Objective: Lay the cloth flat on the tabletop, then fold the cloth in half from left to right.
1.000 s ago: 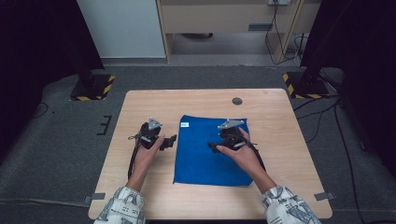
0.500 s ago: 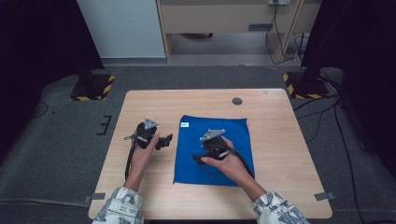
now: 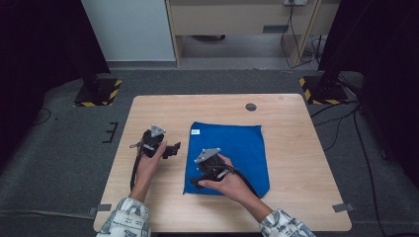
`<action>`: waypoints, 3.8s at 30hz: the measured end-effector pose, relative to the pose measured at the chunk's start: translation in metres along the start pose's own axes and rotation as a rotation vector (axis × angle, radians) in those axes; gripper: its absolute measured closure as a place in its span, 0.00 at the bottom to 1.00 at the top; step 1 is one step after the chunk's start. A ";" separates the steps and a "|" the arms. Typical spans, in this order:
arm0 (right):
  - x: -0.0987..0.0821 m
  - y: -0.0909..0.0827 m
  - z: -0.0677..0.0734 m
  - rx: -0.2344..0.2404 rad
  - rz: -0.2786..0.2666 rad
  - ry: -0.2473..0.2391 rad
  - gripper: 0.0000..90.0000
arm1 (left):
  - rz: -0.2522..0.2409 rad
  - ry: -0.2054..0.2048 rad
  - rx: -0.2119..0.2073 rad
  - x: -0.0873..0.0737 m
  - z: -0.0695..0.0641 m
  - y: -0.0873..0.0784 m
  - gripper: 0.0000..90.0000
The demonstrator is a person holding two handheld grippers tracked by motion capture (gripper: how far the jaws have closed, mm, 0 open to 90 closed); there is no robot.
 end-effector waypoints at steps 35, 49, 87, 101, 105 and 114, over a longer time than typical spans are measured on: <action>-0.014 0.018 0.053 0.031 0.029 -0.093 0.42 | 0.015 -0.018 0.022 -0.005 0.008 0.001 0.10; -0.012 0.021 0.042 -0.042 0.025 -0.064 0.74 | 0.006 -0.022 0.019 -0.004 0.008 -0.001 0.10; -0.006 0.019 0.086 0.058 -0.045 -0.063 0.95 | 0.076 0.012 -0.097 0.038 -0.001 0.041 0.30; -0.008 0.017 0.086 0.050 -0.047 -0.060 0.94 | 0.112 0.002 -0.117 0.034 0.000 0.059 0.65; -0.008 0.015 0.086 0.051 -0.051 -0.057 0.94 | 0.121 0.052 -0.141 0.033 -0.008 0.061 0.79; -0.007 0.007 0.086 0.043 -0.068 -0.054 0.95 | 0.068 0.033 -0.140 0.043 -0.009 0.047 0.97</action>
Point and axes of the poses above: each handheld gripper's, and its own axes: y roughly forward along the jaws, x roughly out of its top, z roughly to its left, the point moved 9 cm from there along y, roughly forward along the jaws, and after that the axes turned 14 degrees about z, right-handed, at the moved point
